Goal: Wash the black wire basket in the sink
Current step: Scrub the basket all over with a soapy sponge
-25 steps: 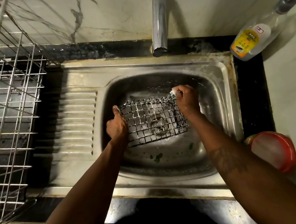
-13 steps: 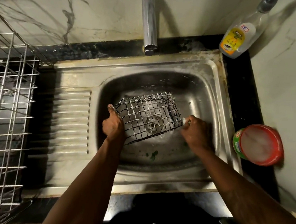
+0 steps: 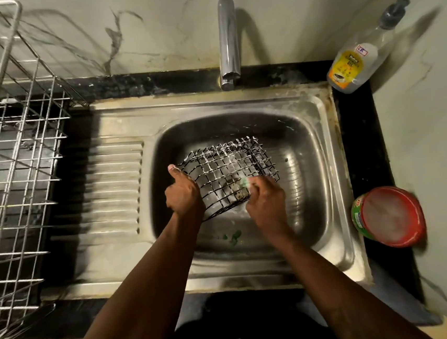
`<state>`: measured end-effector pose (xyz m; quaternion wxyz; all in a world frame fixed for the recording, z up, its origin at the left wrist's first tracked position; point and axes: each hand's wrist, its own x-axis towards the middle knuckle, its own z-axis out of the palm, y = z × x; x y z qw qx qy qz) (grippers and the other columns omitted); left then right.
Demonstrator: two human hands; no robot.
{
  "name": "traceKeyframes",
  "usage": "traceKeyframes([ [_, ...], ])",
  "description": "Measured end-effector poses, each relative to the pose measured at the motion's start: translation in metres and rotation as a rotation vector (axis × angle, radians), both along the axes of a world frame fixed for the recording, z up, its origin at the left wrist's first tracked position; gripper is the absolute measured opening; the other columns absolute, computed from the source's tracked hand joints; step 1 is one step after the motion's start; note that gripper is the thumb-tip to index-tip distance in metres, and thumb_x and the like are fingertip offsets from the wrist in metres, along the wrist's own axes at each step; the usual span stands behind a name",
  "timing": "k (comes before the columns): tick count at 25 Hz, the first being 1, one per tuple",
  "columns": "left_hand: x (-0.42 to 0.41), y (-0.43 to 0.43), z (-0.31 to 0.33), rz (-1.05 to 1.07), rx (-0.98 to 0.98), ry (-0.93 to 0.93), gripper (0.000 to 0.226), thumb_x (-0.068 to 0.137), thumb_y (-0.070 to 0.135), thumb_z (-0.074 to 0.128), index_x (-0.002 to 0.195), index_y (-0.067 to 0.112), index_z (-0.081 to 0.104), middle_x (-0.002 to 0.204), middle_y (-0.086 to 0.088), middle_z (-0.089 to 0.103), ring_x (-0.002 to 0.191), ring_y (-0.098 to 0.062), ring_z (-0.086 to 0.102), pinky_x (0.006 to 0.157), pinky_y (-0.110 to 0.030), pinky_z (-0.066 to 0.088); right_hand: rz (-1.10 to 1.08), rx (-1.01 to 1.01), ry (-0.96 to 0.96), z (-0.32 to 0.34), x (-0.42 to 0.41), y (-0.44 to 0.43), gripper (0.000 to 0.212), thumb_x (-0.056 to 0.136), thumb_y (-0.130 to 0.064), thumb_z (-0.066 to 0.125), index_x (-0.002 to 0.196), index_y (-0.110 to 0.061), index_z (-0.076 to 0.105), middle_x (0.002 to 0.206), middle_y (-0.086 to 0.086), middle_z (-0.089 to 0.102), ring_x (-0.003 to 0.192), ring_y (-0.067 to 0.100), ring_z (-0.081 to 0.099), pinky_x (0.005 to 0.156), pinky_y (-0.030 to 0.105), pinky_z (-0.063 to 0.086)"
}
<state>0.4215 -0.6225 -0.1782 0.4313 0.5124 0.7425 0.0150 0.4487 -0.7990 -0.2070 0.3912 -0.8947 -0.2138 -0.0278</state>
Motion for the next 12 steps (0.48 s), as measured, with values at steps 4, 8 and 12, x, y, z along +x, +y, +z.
traceKeyframes([
  [4,0.000,0.000,0.003,0.026,0.021,-0.017,0.087,0.097,0.071,0.031,0.132,-0.005,0.056,0.136,-0.023,0.059,0.128,-0.041,0.053,0.107,-0.045,0.040,0.035,0.039,0.020,0.010,-0.018,0.016,0.011,0.087,0.002,0.064,0.092,-0.006,0.070,0.088,0.011,0.070,0.079,0.027,0.064,0.071,0.036,0.053],
  [8,0.003,-0.003,0.007,0.034,0.018,-0.043,0.088,0.097,0.070,0.030,0.133,-0.006,0.055,0.136,-0.025,0.057,0.127,-0.044,0.053,0.107,-0.047,0.041,0.101,0.124,-0.062,0.024,-0.026,0.035,0.012,0.086,0.005,0.065,0.093,-0.001,0.073,0.088,0.011,0.070,0.079,0.026,0.064,0.072,0.035,0.055],
  [12,0.001,-0.003,0.011,-0.015,0.026,-0.029,0.085,0.098,0.069,0.028,0.131,-0.004,0.057,0.133,-0.023,0.060,0.125,-0.041,0.056,0.105,-0.044,0.043,0.231,0.079,-0.114,0.034,0.006,0.075,0.019,0.086,0.000,0.059,0.096,0.000,0.075,0.088,0.013,0.070,0.078,0.031,0.066,0.068,0.037,0.055],
])
